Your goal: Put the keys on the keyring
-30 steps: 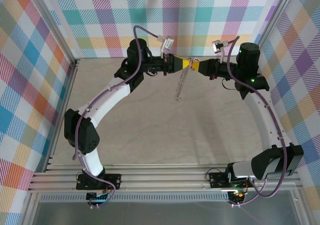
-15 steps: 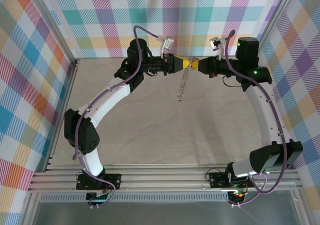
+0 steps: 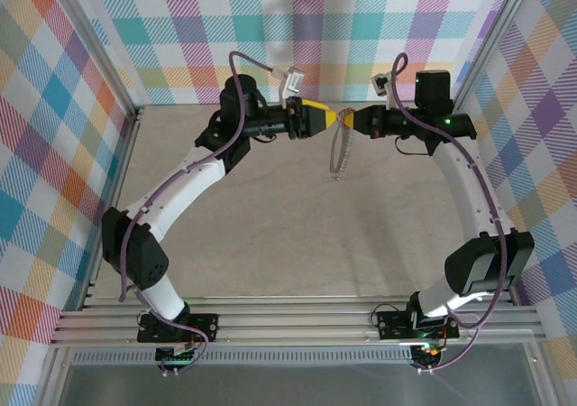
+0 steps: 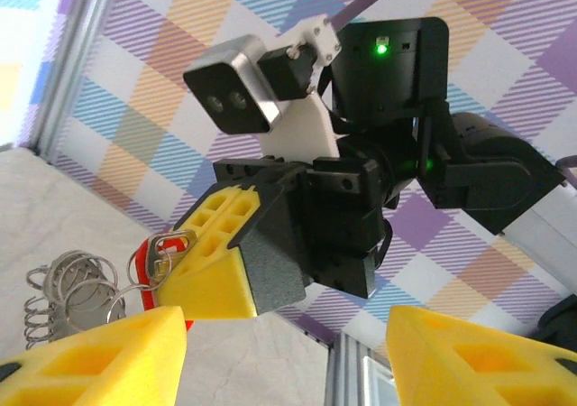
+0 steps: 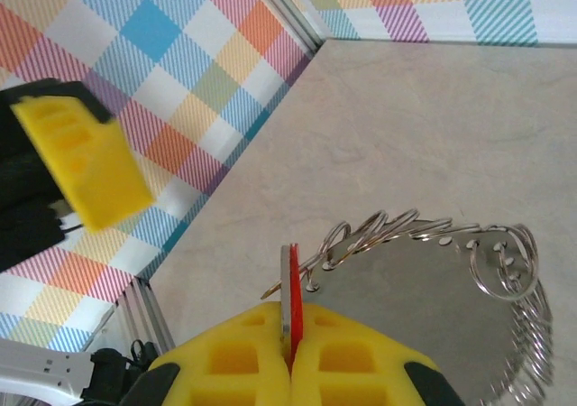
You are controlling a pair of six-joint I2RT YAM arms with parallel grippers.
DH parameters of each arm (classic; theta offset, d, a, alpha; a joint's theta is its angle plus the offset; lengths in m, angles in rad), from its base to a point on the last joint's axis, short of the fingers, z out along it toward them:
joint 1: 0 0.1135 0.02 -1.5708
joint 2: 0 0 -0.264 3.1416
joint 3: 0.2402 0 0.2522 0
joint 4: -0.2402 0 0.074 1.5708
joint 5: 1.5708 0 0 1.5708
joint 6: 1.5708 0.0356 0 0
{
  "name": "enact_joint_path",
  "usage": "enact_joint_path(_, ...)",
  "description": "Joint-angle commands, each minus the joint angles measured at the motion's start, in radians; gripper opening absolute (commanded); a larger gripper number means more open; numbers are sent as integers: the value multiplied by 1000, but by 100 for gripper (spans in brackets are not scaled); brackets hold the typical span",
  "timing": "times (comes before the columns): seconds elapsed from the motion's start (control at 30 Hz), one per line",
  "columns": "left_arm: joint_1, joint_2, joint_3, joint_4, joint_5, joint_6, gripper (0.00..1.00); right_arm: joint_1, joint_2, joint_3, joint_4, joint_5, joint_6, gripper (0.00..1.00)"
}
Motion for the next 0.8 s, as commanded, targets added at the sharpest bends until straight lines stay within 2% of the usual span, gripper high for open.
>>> enact_joint_path(0.0,34,-62,-44,-28,-107,7,61,0,40,-2,42,6,7,0)
enact_joint_path(0.17,71,-90,-97,-28,-159,-17,62,0,150,46,79,13,25,0)
enact_joint_path(0.5,126,-79,-118,-31,-154,-22,63,0,399,199,176,6,117,0)
enact_joint_path(0.6,130,-67,-114,-35,-150,-23,63,2,428,160,203,38,125,0)
enact_joint_path(0.77,130,-60,-119,-35,-147,-38,63,-4,391,-58,305,128,146,0)
